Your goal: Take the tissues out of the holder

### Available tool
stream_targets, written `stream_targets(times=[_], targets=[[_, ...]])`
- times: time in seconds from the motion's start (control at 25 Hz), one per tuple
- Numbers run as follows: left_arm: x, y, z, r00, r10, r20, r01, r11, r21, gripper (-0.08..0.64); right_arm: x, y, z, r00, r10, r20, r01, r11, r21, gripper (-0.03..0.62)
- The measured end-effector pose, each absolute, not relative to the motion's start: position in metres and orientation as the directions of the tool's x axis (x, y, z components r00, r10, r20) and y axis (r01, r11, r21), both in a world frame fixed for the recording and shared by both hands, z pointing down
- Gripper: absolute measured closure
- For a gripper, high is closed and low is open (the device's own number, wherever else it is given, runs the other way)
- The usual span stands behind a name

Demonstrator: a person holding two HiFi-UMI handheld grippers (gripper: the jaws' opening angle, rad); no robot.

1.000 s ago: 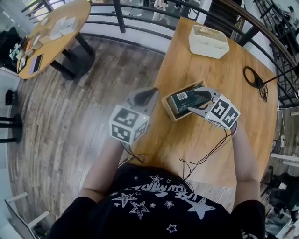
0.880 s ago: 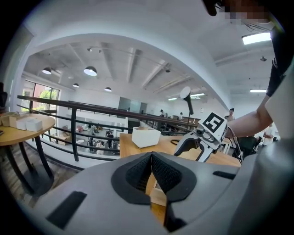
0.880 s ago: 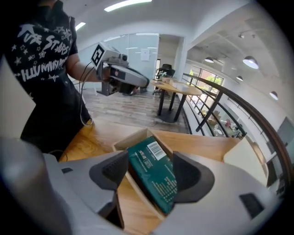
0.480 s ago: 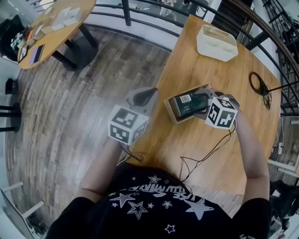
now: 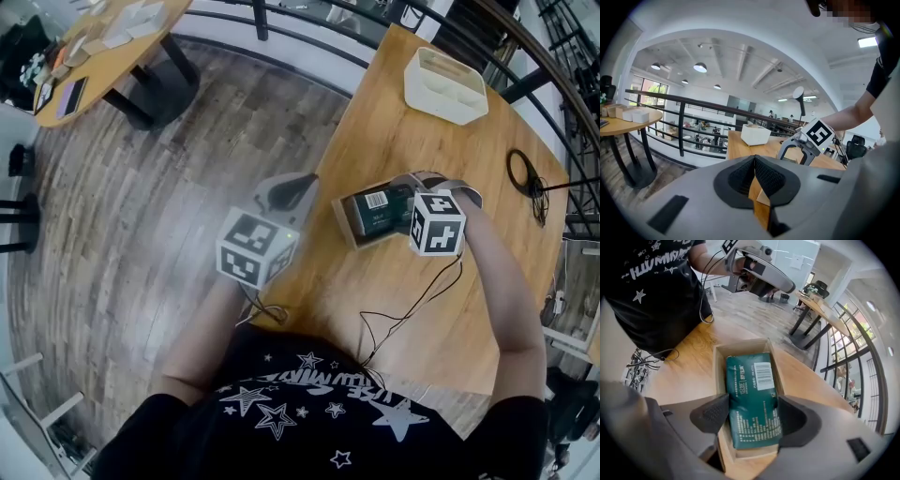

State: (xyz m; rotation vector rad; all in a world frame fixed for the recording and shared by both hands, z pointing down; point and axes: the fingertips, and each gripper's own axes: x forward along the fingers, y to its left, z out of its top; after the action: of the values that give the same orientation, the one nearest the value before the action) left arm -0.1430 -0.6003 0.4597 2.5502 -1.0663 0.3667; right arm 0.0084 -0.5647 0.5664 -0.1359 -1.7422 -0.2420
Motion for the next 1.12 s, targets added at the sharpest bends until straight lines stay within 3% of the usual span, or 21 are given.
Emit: stream_targets(times=[0.32,0.76,1.12], targets=[[-0.140,-0.602,0.465,0.685,-0.629,0.367,-0.722,-0.652,0.232,0.547,0.007,-0.567,0.576,-0.129,0.024,0.991,0.213,0.977,0.004,0.279],[-0.134,-0.599,0.461,0.691,-0.631,0.353,-0.719,-0.652,0.241,0.546,0.002,-0.568,0.577,-0.031,-0.004,1.000,0.210,0.978,0.010,0.281],[-0.141,-0.588,0.451,0.683,-0.648,0.339,-0.728,-0.645,0.233,0.546,0.008,-0.563,0.575,-0.095,-0.056,0.994,0.192,0.979,0.073,0.317]])
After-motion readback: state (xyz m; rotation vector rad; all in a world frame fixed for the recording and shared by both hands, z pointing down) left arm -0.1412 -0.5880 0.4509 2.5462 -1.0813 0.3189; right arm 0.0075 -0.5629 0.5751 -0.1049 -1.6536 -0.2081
